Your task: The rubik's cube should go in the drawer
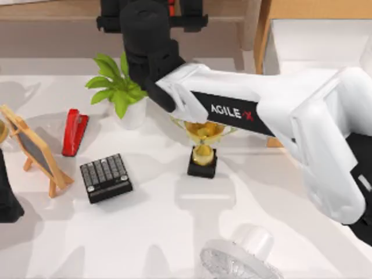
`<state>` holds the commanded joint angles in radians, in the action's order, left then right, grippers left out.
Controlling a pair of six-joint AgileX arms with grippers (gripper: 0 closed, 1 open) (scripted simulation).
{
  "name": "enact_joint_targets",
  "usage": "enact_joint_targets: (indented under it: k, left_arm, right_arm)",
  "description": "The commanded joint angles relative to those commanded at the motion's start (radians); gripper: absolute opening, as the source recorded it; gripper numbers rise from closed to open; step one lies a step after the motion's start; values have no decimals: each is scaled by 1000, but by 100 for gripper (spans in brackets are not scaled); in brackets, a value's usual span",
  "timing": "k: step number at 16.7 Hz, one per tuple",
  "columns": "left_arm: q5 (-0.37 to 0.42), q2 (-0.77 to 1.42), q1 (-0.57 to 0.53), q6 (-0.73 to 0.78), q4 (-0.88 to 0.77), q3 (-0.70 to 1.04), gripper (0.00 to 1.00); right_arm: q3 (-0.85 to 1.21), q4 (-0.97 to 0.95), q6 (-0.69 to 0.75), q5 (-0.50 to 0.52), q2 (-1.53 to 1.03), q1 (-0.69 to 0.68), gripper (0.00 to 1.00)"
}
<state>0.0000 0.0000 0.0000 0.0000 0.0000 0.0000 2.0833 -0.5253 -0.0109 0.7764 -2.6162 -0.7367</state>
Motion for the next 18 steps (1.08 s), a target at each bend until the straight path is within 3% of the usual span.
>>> enact_joint_targets:
  k: [10, 18]
  left_arm:
    - [0, 0, 0, 0, 0, 0, 100]
    - [0, 0, 0, 0, 0, 0, 100]
  right_arm:
    - [0, 0, 0, 0, 0, 0, 2]
    - [0, 0, 0, 0, 0, 0, 0]
